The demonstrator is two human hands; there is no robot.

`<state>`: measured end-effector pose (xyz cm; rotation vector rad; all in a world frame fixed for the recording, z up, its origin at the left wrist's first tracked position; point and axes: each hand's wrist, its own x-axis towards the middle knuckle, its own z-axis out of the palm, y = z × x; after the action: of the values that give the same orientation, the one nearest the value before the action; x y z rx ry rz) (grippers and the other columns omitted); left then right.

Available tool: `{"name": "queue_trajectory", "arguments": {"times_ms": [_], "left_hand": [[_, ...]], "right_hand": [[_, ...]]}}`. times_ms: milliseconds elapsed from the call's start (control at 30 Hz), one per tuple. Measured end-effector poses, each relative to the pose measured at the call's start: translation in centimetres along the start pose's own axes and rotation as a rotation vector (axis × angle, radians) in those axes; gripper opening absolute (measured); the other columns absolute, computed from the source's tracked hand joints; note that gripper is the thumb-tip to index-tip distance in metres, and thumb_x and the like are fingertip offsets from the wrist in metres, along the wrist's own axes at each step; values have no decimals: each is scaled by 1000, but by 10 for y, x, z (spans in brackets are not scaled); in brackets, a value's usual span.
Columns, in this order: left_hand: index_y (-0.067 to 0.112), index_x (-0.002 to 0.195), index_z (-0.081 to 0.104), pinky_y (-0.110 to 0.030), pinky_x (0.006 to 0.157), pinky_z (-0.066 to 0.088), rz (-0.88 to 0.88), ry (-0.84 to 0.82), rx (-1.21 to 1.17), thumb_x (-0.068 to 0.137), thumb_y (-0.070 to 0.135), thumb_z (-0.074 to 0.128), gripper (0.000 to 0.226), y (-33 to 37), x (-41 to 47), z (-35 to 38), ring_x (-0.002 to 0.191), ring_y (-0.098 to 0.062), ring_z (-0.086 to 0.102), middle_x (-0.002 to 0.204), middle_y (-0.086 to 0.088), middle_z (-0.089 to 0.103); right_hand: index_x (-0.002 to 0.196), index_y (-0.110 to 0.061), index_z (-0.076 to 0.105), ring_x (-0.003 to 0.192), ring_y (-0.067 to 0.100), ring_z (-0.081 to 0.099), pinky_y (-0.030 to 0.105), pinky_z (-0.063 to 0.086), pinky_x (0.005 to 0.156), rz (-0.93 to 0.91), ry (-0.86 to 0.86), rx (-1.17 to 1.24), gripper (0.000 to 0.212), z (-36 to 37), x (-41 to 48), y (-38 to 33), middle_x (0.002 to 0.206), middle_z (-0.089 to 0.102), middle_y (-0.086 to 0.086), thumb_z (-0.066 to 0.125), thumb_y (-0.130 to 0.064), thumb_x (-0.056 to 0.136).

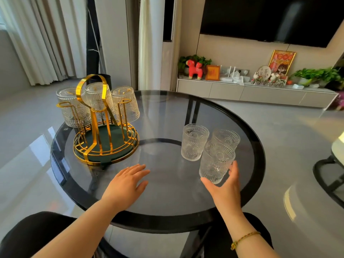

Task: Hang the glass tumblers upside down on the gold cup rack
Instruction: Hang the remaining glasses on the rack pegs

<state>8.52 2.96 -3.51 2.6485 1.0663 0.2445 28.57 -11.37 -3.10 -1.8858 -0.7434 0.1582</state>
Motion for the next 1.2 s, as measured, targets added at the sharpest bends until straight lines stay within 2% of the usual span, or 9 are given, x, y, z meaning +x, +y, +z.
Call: {"name": "queue_trajectory", "arguments": {"times_ms": [167,300,467,567,667,833,1000,1100,1200], "left_hand": [[32,136,26,-30,116,9,-20,1,-15,93,38,34,43,2,0,-1,140,-11,14,152,7,20],[32,135,27,-31,116,9,-30,11,-28,93,38,34,43,3,0,0,140,-11,15,152,8,20],[29,131,37,-30,113,19,-40,52,-85,93,34,38,39,2,-5,-3,137,-13,26,148,6,32],[25,121,51,-27,98,39,-62,207,-227,90,26,46,31,-2,-16,-10,120,-16,48,131,1,54],[15,106,64,-28,79,44,-87,451,-310,85,12,56,22,-13,-25,-29,95,-20,59,107,-7,68],[8,94,67,-27,64,41,-126,796,-431,82,0,57,17,-31,-27,-85,79,-25,57,84,-2,62],[7,111,56,-42,77,43,-180,956,-419,88,9,51,24,-47,-3,-136,99,-34,55,110,-20,62],[10,127,41,-44,92,40,-261,854,-425,90,16,48,38,-55,22,-153,117,-32,48,129,-18,51],[14,132,32,-44,91,42,-306,751,-438,90,24,49,47,-60,39,-161,118,-31,48,129,-16,52]], "right_hand": [[138,-16,12,122,34,43,43,38,100,65,2,-86,106,6,11,-2,138,43,13,80,-30,58],[131,-10,26,114,37,49,46,41,96,91,73,-170,93,9,14,-3,128,51,15,79,-34,58],[119,-11,34,90,24,50,33,42,73,143,36,-27,76,4,11,0,103,48,1,78,-26,59],[119,-11,34,89,19,47,31,40,72,134,-1,60,74,-2,7,3,103,44,0,78,-20,60],[119,-13,35,95,19,48,32,40,76,106,-79,105,71,-11,4,-3,106,46,-1,77,-16,61],[107,-28,39,83,-4,48,10,34,61,-49,-247,117,59,-26,8,-39,93,47,-22,76,-19,62],[105,-33,40,87,-4,47,15,35,64,-105,-387,87,50,-22,20,-75,97,50,-20,72,-20,68],[105,-32,45,91,0,50,25,38,75,-119,-446,63,46,-11,28,-90,98,53,-19,69,-16,70],[91,-38,47,82,-5,53,13,41,61,-142,-460,67,39,0,34,-102,90,56,-19,71,-16,69]]}}
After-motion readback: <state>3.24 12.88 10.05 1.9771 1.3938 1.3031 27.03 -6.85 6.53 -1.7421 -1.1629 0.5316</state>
